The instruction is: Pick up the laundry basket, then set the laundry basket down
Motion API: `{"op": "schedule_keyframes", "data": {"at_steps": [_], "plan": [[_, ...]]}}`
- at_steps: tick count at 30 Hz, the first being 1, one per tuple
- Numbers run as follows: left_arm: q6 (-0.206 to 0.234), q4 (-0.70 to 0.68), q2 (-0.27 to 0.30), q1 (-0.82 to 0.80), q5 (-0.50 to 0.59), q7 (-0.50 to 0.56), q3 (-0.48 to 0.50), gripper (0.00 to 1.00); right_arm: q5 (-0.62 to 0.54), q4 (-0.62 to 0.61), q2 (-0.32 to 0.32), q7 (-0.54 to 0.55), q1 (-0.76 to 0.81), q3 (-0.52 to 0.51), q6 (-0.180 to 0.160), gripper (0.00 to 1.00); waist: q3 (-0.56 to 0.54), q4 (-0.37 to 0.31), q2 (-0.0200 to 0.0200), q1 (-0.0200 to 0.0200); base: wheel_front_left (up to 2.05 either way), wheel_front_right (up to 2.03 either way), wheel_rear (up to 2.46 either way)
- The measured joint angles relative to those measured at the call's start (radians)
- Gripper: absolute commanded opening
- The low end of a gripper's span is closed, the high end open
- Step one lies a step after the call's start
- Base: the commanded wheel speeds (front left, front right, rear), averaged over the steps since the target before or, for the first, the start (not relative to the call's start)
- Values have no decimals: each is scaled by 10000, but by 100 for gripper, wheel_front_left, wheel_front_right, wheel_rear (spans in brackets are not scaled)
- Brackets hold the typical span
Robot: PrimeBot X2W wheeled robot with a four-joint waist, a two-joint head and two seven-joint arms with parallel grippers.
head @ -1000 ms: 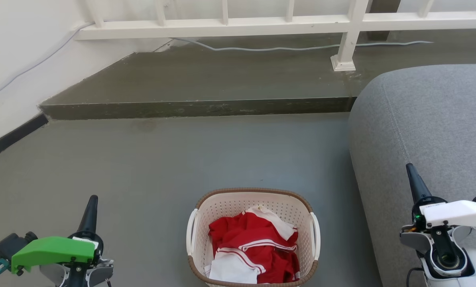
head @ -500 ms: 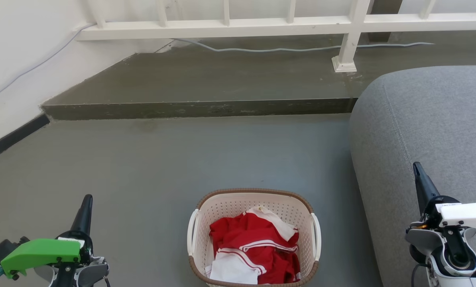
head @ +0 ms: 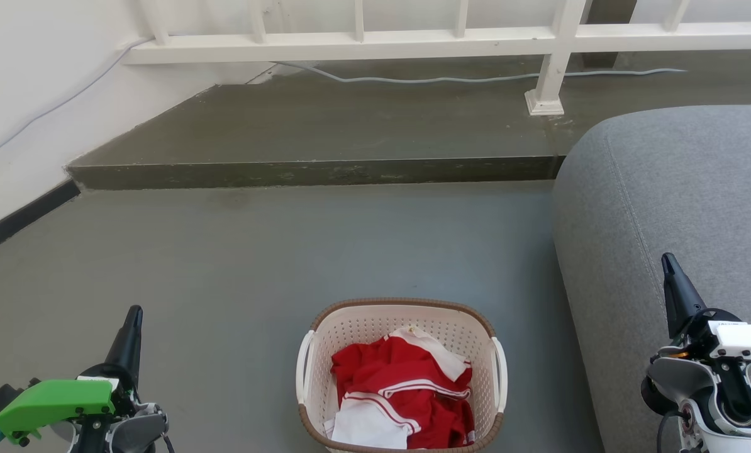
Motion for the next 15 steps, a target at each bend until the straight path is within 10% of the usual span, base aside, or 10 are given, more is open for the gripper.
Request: {"op": "schedule_keyframes", "data": {"at_steps": [15], "plan": [[-2,-10,-4,-1,0,0,2,0,6,-2,2,0,-1,-2,13,0,1,0,0,0,0,0,0]]}}
